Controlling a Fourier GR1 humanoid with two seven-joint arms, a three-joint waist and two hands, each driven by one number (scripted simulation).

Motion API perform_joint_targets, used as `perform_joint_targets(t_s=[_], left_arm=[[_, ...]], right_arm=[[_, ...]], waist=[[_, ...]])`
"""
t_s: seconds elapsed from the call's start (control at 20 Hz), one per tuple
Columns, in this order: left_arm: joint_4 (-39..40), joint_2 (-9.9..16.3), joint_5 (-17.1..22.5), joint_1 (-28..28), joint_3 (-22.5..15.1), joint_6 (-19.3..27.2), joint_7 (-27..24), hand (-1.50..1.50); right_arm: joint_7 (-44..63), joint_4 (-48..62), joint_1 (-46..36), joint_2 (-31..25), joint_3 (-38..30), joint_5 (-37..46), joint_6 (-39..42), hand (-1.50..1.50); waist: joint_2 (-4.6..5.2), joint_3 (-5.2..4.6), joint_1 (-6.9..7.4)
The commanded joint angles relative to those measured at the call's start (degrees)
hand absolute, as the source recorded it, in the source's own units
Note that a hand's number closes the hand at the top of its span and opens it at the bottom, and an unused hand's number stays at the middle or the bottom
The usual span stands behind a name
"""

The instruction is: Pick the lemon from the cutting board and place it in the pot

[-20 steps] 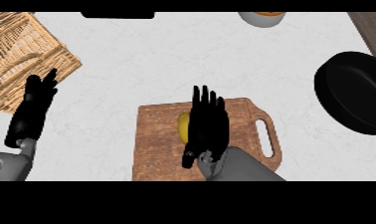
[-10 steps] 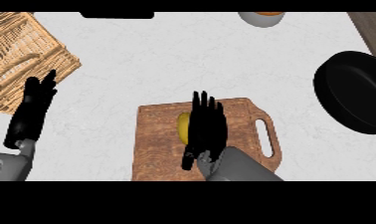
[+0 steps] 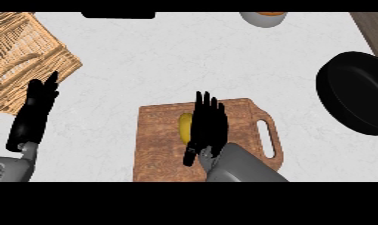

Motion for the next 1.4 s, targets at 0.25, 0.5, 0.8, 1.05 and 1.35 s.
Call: perform_joint_targets(t_s=[0.25,0.5,0.8,1.05,1.35], left_arm=[[-0.5,-1.4,-0.7,2.7,1.7,-1.6,-1.8,0.00],[-0.5,-1.0,-1.5,1.8,3.8,-1.9,-0.1,0.00],[-2.6,-1.4,-1.4,3.3,3.5,-3.6,0.5,0.00],[-0.6,-0.2,-0.9,5.8,7.0,-0.4,0.7,0.00],[-0.9,0.1,-1.1,8.3,8.2,0.9,0.8,0.00]], right_arm=[[6.1,5.0,-2.0,1.1,3.9,4.9,-6.9,1.50],[4.5,4.1,-3.0,1.1,2.5,9.6,-2.9,1.50],[10.0,2.5,-6.0,1.1,5.2,12.6,-2.8,1.50],[-12.4,-5.6,9.3,-28.6,-6.6,5.5,-2.9,1.50],[-26.7,-6.3,13.3,-49.0,-18.9,0.8,-7.5,1.50]], waist=[[0.00,0.00,-0.15],[-0.07,0.00,-0.70],[-0.14,-0.01,-0.16],[-1.53,0.28,-9.45],[-2.26,0.39,-11.61]])
